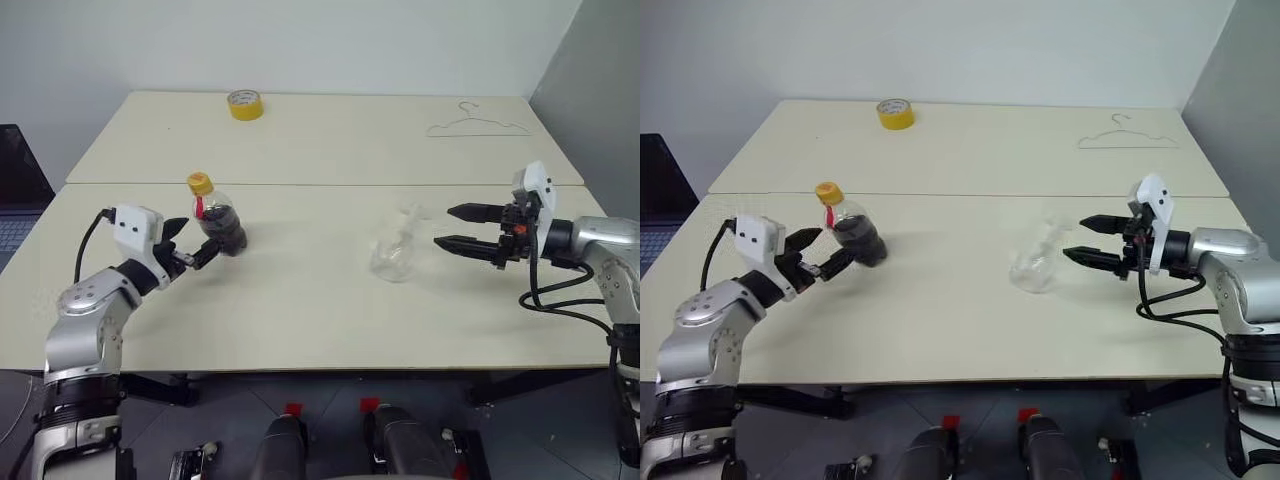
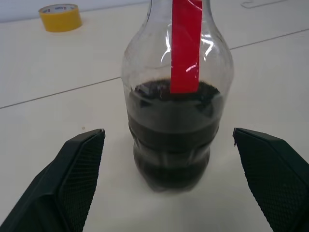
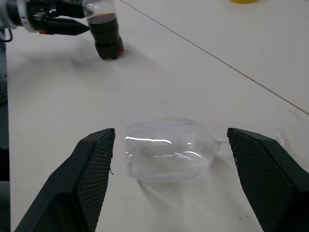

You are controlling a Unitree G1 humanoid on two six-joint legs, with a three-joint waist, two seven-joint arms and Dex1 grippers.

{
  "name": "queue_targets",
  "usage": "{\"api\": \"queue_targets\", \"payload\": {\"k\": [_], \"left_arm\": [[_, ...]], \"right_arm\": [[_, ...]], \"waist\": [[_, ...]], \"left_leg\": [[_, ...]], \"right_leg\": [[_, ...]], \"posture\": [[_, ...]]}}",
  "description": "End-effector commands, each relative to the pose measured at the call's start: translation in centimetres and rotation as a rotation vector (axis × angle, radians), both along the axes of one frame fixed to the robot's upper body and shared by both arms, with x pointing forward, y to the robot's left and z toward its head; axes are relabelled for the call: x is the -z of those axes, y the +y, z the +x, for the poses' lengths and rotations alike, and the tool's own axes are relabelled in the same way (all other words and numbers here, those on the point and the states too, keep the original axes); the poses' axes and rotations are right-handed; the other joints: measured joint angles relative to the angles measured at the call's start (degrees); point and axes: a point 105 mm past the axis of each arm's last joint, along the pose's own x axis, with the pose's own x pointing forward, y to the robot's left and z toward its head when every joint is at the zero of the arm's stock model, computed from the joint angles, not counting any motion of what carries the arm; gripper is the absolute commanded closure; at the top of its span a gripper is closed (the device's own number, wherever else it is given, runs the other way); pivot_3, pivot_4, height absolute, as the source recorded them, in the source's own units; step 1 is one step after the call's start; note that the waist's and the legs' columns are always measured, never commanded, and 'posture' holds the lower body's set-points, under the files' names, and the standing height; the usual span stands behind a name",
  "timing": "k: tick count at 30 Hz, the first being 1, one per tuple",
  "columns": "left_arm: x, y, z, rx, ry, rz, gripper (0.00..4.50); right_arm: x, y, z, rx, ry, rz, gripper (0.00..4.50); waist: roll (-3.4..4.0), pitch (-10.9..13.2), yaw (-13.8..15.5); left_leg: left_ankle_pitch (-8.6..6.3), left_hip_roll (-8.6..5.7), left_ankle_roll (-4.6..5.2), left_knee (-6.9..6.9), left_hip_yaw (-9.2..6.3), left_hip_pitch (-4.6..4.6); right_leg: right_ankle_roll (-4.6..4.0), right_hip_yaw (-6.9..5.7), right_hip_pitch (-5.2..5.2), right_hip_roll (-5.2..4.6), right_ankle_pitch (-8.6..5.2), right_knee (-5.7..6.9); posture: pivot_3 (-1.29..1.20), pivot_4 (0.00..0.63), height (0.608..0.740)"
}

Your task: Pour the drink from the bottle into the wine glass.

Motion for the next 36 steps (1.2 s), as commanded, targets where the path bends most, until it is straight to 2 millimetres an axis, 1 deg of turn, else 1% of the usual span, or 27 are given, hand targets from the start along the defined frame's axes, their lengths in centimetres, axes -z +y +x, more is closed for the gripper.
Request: {"api": "queue_targets", "payload": {"k": [1,6,10,15,20,24,28,35,36], "left_arm": [[-0.7,0.1,1.0,-0.036,-0.04,0.028,0.0],[-0.3,-0.4,2.2,-0.051,-0.033,0.029,0.0],[0.2,-1.8,3.1,-0.029,-0.03,-0.005,0.0],[0.5,-3.3,3.6,0.014,-0.032,-0.036,0.0],[0.8,-4.1,4.0,0.021,-0.032,-0.043,0.0],[1.2,-4.2,4.5,0.001,-0.024,-0.053,0.0],[2.0,-4.4,5.0,-0.016,0.0,-0.069,0.0],[1.7,-4.9,5.7,-0.017,-0.017,-0.121,0.0],[1.8,-4.9,5.9,-0.022,-0.02,-0.121,0.18]], "right_arm": [[-1.4,1.6,-0.6,-0.05,-0.057,0.008,0.54],[-2.1,2.7,-1.1,-0.088,-0.081,0.012,0.54],[-2.4,3.5,-1.7,-0.132,-0.091,-0.006,0.54],[-2.2,4.5,-2.6,-0.192,-0.088,-0.044,0.54],[-2.3,5.7,-3.0,-0.227,-0.094,-0.037,0.54],[-2.4,6.5,-3.4,-0.251,-0.094,-0.029,0.54],[-2.4,7.0,-3.5,-0.266,-0.095,-0.027,0.54],[-2.3,7.4,-3.6,-0.274,-0.09,-0.03,0.54],[-2.2,7.5,-3.6,-0.274,-0.089,-0.03,0.56]], "waist": [[0.0,0.0,0.0],[0.0,0.0,0.3],[-0.01,0.0,0.4],[-0.01,0.0,0.4],[-0.02,0.0,0.4],[-0.02,0.0,0.4],[-0.02,0.0,0.4],[-0.03,0.0,0.5],[-0.03,0.0,0.5]], "left_leg": [[0.0,0.0,0.0,0.0,0.0,0.0],[0.0,-0.03,0.0,0.04,-0.01,0.0],[0.0,-0.04,0.0,0.05,-0.02,-0.02],[0.0,-0.03,0.0,0.05,-0.04,-0.02],[0.0,-0.04,0.0,0.06,-0.06,-0.02],[0.01,-0.04,0.0,0.08,-0.07,-0.02],[0.01,-0.06,0.0,0.1,-0.07,-0.03],[0.01,-0.06,0.0,0.1,-0.1,-0.04],[0.01,-0.06,0.0,0.11,-0.09,-0.04]], "right_leg": [[0.0,0.0,0.0,0.0,0.0,0.0],[0.03,-0.01,0.02,0.0,0.02,0.0],[0.05,-0.01,0.03,-0.01,0.03,0.0],[0.05,-0.02,0.03,0.0,0.03,-0.01],[0.05,-0.03,0.04,0.0,0.03,0.0],[0.05,-0.04,0.05,0.0,0.04,0.01],[0.06,-0.03,0.06,0.0,0.04,0.0],[0.07,-0.06,0.06,0.0,0.05,0.0],[0.07,-0.06,0.06,0.0,0.05,0.0]], "posture": [[0.0,0.15,0.74],[0.0,0.15,0.74],[0.0,0.15,0.74],[0.0,0.15,0.74],[0.0,0.15,0.74],[0.0,0.15,0.74],[0.0,0.15,0.74],[0.0,0.15,0.74],[0.0,0.15,0.74]]}}
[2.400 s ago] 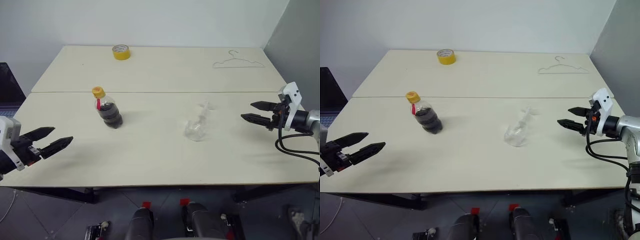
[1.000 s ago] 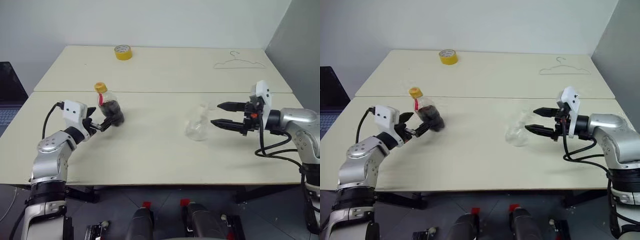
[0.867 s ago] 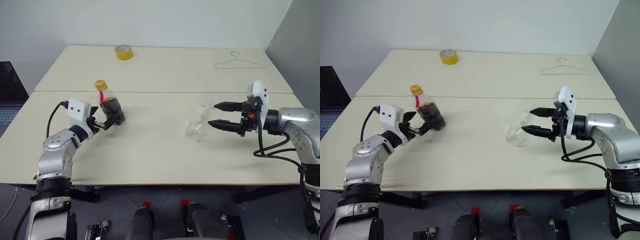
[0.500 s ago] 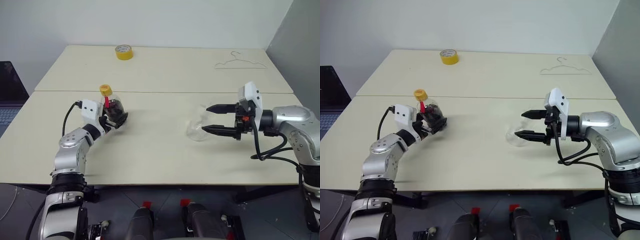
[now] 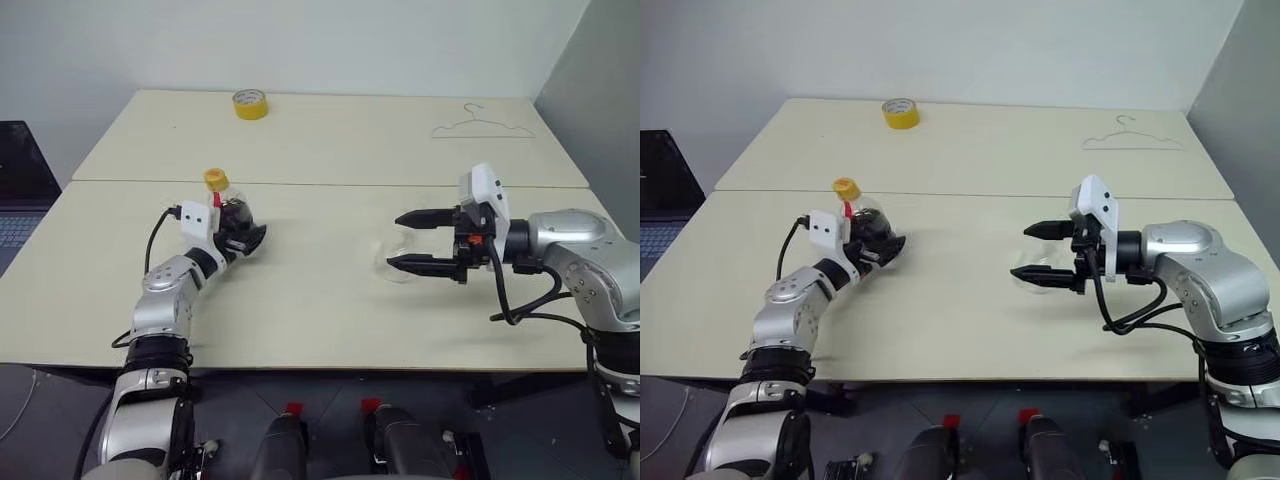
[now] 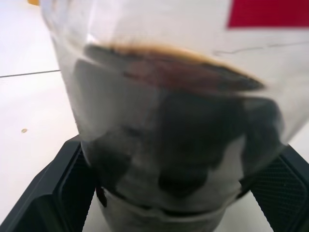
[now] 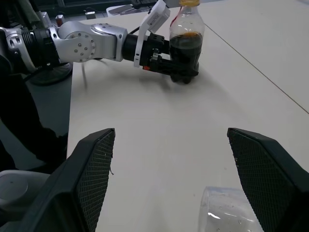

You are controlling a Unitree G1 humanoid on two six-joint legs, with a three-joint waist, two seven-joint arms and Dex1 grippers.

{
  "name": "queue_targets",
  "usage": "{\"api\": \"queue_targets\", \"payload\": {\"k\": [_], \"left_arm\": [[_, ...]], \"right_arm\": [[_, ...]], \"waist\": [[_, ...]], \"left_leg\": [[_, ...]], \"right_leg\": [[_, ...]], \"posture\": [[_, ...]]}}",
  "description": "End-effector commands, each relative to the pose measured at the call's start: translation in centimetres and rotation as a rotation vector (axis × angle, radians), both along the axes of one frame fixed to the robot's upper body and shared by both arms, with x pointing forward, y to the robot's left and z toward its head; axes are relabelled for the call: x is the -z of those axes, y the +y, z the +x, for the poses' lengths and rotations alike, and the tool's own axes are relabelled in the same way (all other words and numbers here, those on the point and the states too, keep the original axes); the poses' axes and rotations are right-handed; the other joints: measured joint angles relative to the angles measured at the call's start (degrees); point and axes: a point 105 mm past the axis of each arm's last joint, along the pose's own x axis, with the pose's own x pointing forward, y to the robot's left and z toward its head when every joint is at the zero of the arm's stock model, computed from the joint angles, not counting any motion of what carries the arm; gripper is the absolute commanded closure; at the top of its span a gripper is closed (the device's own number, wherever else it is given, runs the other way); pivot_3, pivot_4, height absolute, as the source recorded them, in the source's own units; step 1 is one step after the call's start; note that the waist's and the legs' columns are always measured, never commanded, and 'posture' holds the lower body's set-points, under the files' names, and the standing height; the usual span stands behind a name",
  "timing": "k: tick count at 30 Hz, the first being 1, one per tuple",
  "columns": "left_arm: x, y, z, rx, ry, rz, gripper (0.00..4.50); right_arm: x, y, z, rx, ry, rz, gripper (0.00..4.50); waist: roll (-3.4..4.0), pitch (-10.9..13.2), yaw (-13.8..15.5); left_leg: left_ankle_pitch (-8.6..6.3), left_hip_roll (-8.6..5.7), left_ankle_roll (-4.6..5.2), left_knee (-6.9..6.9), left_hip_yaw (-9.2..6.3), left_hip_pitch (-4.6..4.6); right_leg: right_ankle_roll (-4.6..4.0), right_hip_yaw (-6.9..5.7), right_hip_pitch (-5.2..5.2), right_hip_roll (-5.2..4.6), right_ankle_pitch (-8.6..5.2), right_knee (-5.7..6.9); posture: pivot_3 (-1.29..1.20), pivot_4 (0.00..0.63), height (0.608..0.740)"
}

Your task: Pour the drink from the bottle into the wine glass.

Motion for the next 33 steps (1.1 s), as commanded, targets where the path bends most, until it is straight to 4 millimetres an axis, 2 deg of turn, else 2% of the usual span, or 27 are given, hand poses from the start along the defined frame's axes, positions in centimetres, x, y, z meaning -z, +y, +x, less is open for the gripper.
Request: {"api": "queue_targets", "payload": {"k": [1,4,8,12,15,19,23,28,33], "left_arm": [[-1.5,-0.1,0.6,-0.011,-0.066,-0.001,0.41],[-1.5,0.0,0.8,-0.016,-0.063,-0.003,1.22],[-1.8,-0.3,0.5,0.019,-0.071,-0.005,1.22],[-2.4,-1.6,-0.9,0.131,-0.087,0.02,1.22],[-2.7,-3.4,-2.3,0.222,-0.097,0.039,1.22],[-2.0,-6.7,-4.4,0.35,-0.082,0.109,1.22],[-1.0,-9.5,-5.7,0.418,-0.056,0.118,1.22],[0.5,-12.3,-6.5,0.452,-0.039,0.114,1.22],[2.0,-13.4,-6.7,0.452,-0.027,0.137,1.22]], "right_arm": [[-1.0,0.6,-0.5,-0.033,-0.039,0.013,0.56],[-1.0,0.8,-0.5,-0.034,-0.039,0.013,0.56],[-1.1,0.8,-0.6,-0.035,-0.041,0.013,0.56],[-1.5,0.7,-0.5,-0.031,-0.048,0.03,0.56],[-1.8,0.6,-0.3,-0.019,-0.059,0.045,0.56],[-2.4,0.8,0.4,0.018,-0.105,0.076,0.56],[-2.5,2.1,0.8,0.034,-0.128,0.114,0.56],[-2.0,5.0,0.7,0.037,-0.134,0.177,0.56],[-1.4,6.9,1.3,0.09,-0.124,0.216,0.56]], "waist": [[0.0,0.0,0.0],[0.0,0.0,0.0],[0.0,0.0,0.0],[0.0,0.0,0.0],[0.0,0.0,-0.1],[0.0,0.0,0.0],[0.0,0.0,-0.1],[0.01,0.0,-0.1],[0.0,0.0,0.0]], "left_leg": [[0.0,0.0,0.0,0.0,0.0,0.0],[0.0,0.0,0.0,0.0,0.0,0.0],[0.0,0.0,0.0,0.0,0.0,0.0],[0.0,0.0,0.0,0.0,0.01,0.0],[0.0,0.01,0.0,-0.03,0.0,-0.02],[0.0,0.02,-0.01,-0.02,-0.01,-0.02],[0.0,0.02,0.0,0.02,-0.01,0.0],[0.0,0.02,0.0,0.01,-0.02,0.02],[0.0,0.01,0.0,0.03,-0.02,0.01]], "right_leg": [[0.0,0.01,0.0,0.0,0.0,0.0],[0.0,0.0,0.0,0.0,0.0,0.0],[0.0,0.01,0.0,0.0,0.0,0.0],[0.0,0.02,0.0,0.0,0.0,0.0],[0.0,0.01,-0.01,-0.01,0.0,-0.01],[0.0,0.01,-0.01,-0.01,0.0,-0.02],[0.0,0.02,0.0,0.0,0.01,0.03],[0.0,0.04,0.0,0.02,0.01,0.03],[0.0,0.04,0.02,0.02,0.01,0.03]], "posture": [[0.0,0.15,0.74],[0.0,0.15,0.74],[0.0,0.15,0.74],[0.0,0.15,0.74],[0.0,0.15,0.74],[0.0,0.15,0.74],[0.0,0.15,0.74],[0.0,0.15,0.74],[0.0,0.15,0.74]]}}
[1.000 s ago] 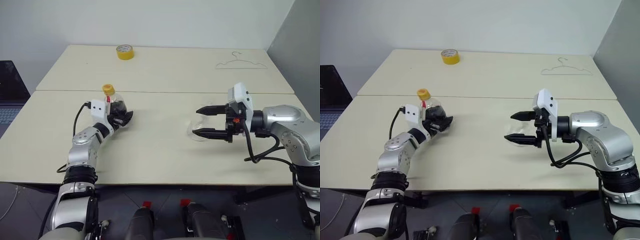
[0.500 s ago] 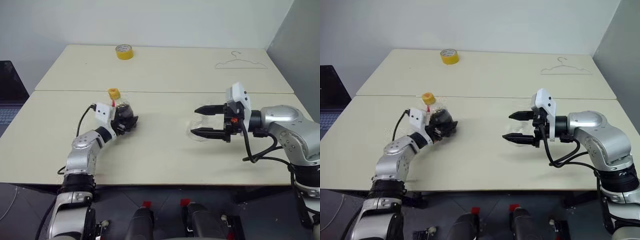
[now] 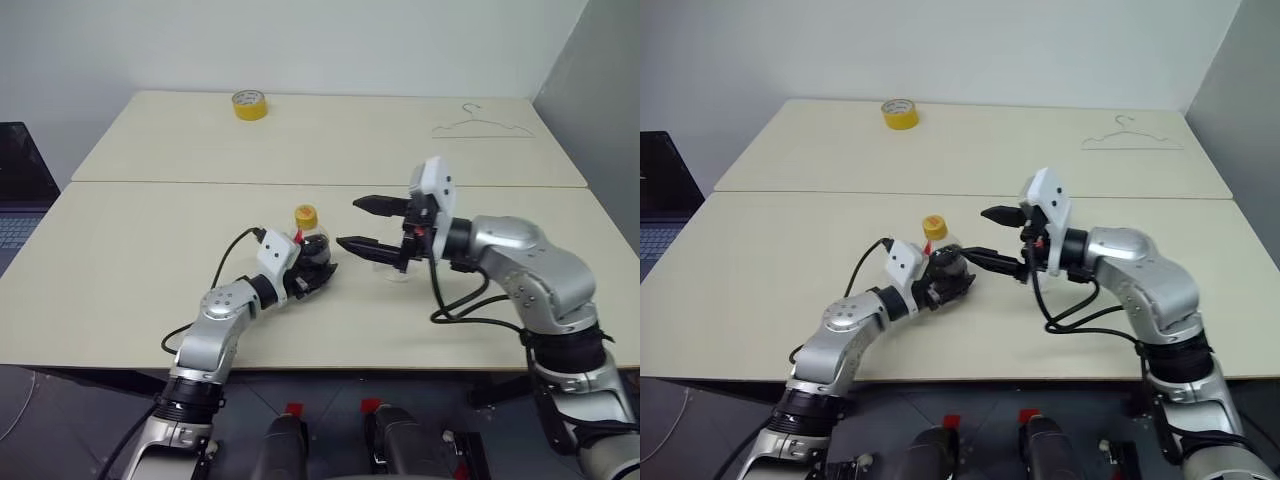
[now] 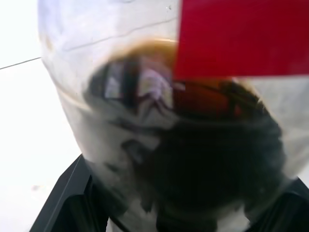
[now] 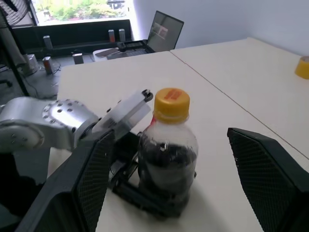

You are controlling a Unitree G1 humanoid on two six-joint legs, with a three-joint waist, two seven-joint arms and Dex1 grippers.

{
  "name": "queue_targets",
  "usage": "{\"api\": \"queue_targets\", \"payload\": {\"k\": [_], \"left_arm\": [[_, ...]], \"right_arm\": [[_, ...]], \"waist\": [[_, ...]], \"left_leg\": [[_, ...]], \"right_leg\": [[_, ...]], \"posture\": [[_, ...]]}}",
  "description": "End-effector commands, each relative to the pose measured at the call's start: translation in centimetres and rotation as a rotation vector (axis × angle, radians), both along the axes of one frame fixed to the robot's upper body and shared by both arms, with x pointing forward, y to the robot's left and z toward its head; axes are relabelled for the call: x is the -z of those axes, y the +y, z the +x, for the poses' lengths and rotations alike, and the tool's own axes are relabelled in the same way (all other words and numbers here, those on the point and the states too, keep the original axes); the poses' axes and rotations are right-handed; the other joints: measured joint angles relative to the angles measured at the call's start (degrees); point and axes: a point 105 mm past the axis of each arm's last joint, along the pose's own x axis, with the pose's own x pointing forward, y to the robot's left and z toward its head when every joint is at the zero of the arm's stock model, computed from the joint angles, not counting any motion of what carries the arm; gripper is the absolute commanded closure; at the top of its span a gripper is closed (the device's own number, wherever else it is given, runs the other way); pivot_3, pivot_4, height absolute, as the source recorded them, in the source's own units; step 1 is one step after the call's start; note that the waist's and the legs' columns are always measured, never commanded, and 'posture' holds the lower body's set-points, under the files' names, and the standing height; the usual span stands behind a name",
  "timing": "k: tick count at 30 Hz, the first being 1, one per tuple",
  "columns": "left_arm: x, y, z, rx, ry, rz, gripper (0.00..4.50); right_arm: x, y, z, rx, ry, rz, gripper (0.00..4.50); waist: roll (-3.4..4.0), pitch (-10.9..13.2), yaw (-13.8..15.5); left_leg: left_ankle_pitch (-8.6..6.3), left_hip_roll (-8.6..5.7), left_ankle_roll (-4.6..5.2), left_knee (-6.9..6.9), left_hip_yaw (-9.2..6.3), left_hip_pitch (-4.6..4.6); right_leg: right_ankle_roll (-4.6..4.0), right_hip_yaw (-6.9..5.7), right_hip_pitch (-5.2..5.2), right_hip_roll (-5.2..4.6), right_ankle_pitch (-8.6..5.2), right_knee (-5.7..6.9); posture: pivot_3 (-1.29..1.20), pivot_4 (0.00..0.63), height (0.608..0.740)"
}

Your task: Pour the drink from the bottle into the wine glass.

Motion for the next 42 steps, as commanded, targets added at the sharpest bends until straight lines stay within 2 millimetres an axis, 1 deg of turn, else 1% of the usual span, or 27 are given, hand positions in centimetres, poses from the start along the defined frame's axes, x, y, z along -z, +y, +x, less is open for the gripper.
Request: {"api": "queue_targets", "payload": {"k": [1,5,10,14,21,24,30,34,38,42], "left_arm": [[0.7,-0.9,-0.4,0.016,-0.016,0.032,1.22],[1.2,-1.6,-0.6,0.025,-0.019,0.039,1.22],[1.7,-2.4,-1.0,0.043,0.008,0.021,1.22],[1.9,-3.0,-1.3,0.057,0.016,0.019,1.22],[2.0,-3.3,-1.4,0.07,0.023,0.02,1.22],[2.1,-3.2,-1.5,0.07,0.026,0.024,1.26],[2.2,-3.2,-1.5,0.075,0.035,0.027,1.26],[2.3,-3.2,-1.7,0.086,0.047,0.027,1.26],[2.3,-3.3,-1.9,0.103,0.059,0.025,1.26],[2.3,-3.6,-2.3,0.134,0.077,0.02,1.26]], "right_arm": [[-0.9,1.0,0.0,0.031,-0.051,0.032,0.56],[-0.8,1.8,0.4,0.066,-0.041,0.054,0.56],[-0.8,2.2,0.9,0.095,-0.04,0.068,0.56],[-0.4,2.6,1.5,0.123,-0.036,0.059,0.56],[-0.1,2.8,2.2,0.159,-0.025,0.074,0.56],[-0.2,2.8,2.2,0.16,-0.025,0.081,1.09],[-0.3,2.9,2.0,0.139,-0.028,0.086,3.17],[-0.3,2.7,1.6,0.087,-0.044,0.069,3.18],[0.0,2.6,0.7,-0.063,-0.061,0.011,3.18],[0.6,2.4,0.7,-0.196,-0.064,-0.056,3.18]], "waist": [[0.0,0.0,0.1],[-0.01,0.0,0.1],[0.0,0.0,0.1],[0.0,0.0,0.1],[0.01,-0.1,0.1],[0.01,-0.1,0.1],[0.0,-0.1,0.1],[0.01,-0.1,0.1],[0.01,-0.1,0.1],[0.01,-0.1,0.0]], "left_leg": [[0.0,0.0,0.0,0.0,-0.01,0.0],[0.0,-0.01,0.0,0.04,-0.02,0.01],[0.0,-0.02,0.0,0.1,-0.03,0.02],[0.0,-0.02,0.0,0.1,-0.04,0.06],[0.0,-0.02,0.0,0.1,-0.09,0.11],[0.0,-0.02,0.0,0.11,-0.09,0.12],[0.0,-0.02,0.0,0.11,-0.11,0.13],[0.0,-0.01,0.0,0.11,-0.12,0.14],[0.0,-0.04,0.0,0.11,-0.12,0.13],[0.0,-0.03,0.0,0.1,-0.13,0.14]], "right_leg": [[0.0,0.0,0.01,-0.01,0.0,0.0],[0.01,-0.01,0.03,-0.01,0.01,0.0],[0.04,-0.02,0.07,-0.01,0.02,0.0],[0.04,-0.03,0.14,-0.01,0.02,-0.01],[0.04,-0.07,0.22,-0.01,0.02,-0.02],[0.04,-0.06,0.23,-0.01,0.02,-0.03],[0.04,-0.08,0.24,0.0,0.02,-0.04],[0.04,-0.1,0.26,0.0,0.02,-0.04],[0.04,-0.1,0.28,-0.01,0.02,-0.1],[0.04,-0.12,0.29,-0.01,0.02,-0.12]], "posture": [[0.0,0.15,0.74],[0.0,0.15,0.74],[0.0,0.15,0.74],[0.0,0.15,0.74],[0.0,0.15,0.74],[0.0,0.15,0.74],[0.0,0.15,0.74],[0.0,0.15,0.74],[0.0,0.15,0.74],[0.0,0.15,0.74]]}}
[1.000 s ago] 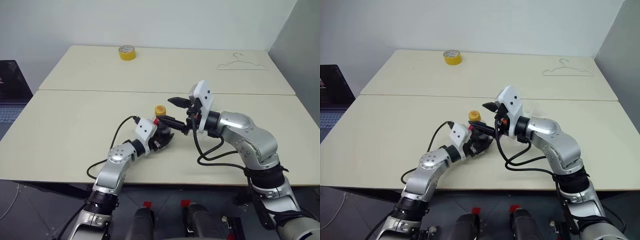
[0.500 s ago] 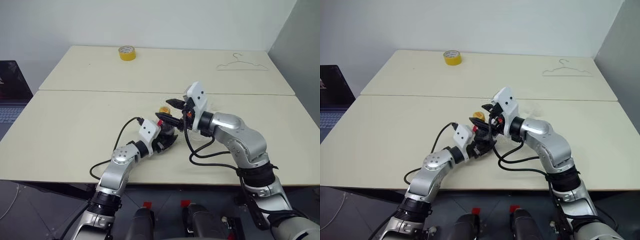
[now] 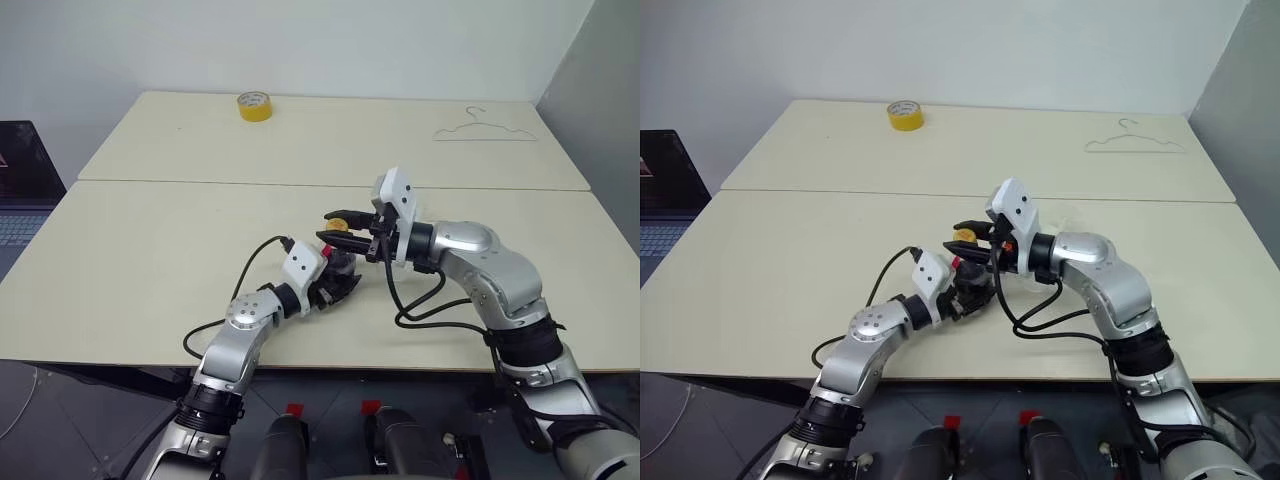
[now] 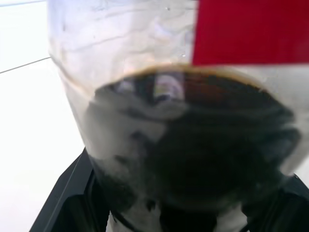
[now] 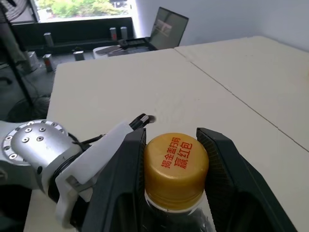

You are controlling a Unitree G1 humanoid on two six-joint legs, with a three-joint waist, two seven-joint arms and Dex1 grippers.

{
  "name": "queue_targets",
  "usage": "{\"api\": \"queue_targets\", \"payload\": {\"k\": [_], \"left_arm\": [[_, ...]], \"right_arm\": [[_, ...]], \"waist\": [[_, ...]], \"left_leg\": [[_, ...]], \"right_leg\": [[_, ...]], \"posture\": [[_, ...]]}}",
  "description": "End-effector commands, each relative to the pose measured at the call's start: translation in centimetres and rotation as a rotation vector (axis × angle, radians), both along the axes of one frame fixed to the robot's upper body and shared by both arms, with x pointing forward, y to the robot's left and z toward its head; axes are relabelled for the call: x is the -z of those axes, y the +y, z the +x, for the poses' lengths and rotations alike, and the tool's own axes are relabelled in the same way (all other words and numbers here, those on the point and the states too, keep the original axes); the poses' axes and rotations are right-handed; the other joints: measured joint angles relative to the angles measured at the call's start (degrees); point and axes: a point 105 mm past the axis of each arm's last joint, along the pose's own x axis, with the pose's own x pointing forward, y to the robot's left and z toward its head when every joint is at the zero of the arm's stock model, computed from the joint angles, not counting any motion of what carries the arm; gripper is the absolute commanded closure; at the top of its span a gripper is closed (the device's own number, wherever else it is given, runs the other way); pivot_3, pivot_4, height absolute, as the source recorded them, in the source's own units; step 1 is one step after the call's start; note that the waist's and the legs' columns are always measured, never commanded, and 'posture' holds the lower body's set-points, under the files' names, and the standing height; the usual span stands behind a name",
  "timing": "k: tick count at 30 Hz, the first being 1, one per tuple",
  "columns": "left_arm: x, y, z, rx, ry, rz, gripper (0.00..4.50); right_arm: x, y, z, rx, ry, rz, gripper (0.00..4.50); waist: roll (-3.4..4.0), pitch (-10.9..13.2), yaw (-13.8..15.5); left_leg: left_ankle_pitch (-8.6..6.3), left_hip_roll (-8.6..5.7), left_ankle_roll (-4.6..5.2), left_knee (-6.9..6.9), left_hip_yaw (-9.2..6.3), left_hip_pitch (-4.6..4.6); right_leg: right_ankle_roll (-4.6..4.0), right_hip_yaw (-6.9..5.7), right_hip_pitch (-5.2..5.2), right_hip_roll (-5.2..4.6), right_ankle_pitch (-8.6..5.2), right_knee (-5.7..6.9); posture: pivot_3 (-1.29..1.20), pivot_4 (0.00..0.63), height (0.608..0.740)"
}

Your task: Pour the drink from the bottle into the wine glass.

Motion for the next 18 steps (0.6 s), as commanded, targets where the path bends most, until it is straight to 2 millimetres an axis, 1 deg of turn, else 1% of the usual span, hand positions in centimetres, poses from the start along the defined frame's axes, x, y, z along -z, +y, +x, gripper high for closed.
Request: {"api": "queue_targets", "payload": {"k": [1,3,7,9,13,15,18], "left_arm": [[1.5,-0.5,-1.0,0.049,0.09,0.006,1.26],[1.4,-0.5,-1.1,0.056,0.097,0.005,1.26],[1.4,-0.4,-1.3,0.057,0.101,0.006,1.26],[1.4,-0.3,-1.4,0.052,0.104,0.006,1.26],[1.4,-0.1,-1.4,0.045,0.11,0.004,1.26],[1.4,-0.2,-1.4,0.045,0.111,0.003,1.26],[1.4,-0.3,-1.4,0.05,0.112,0.002,1.26]], "right_arm": [[-0.8,0.1,-0.4,-0.152,-0.058,-0.043,3.18],[-0.4,0.0,-0.4,-0.212,-0.066,-0.078,3.18],[0.0,-0.2,0.8,-0.243,-0.073,-0.107,3.18],[0.0,-0.4,1.2,-0.238,-0.074,-0.111,3.18],[-0.6,-0.5,1.6,-0.209,-0.069,-0.073,3.18],[-1.0,-0.4,1.7,-0.183,-0.066,-0.039,2.44],[-1.7,-0.4,1.4,-0.168,-0.074,-0.007,1.48]], "waist": [[0.0,0.0,-0.1],[0.0,0.0,-0.1],[0.0,0.0,-0.1],[0.0,0.0,-0.1],[0.01,0.0,-0.1],[0.01,0.0,-0.2],[0.01,0.0,-0.1]], "left_leg": [[0.0,0.0,0.0,0.0,0.0,0.02],[0.0,0.01,0.0,0.0,-0.01,0.05],[0.0,0.01,0.0,-0.02,-0.01,0.07],[0.0,0.01,0.0,-0.02,-0.02,0.11],[0.0,0.03,0.0,-0.03,-0.02,0.16],[0.0,0.03,0.0,-0.03,-0.02,0.17],[0.0,0.03,0.0,-0.03,-0.02,0.16]], "right_leg": [[0.0,0.0,0.01,0.01,0.0,0.01],[0.0,-0.02,0.03,0.02,0.0,0.01],[-0.01,-0.01,0.05,0.02,0.0,0.0],[-0.01,-0.02,0.09,0.02,0.0,0.0],[-0.01,-0.02,0.12,0.02,-0.01,0.0],[-0.01,-0.01,0.12,0.02,-0.01,0.01],[-0.01,-0.01,0.12,0.01,-0.01,0.02]], "posture": [[0.0,0.15,0.74],[0.0,0.15,0.74],[0.0,0.15,0.74],[0.0,0.15,0.74],[0.0,0.15,0.74],[0.0,0.15,0.74],[0.0,0.15,0.74]]}}
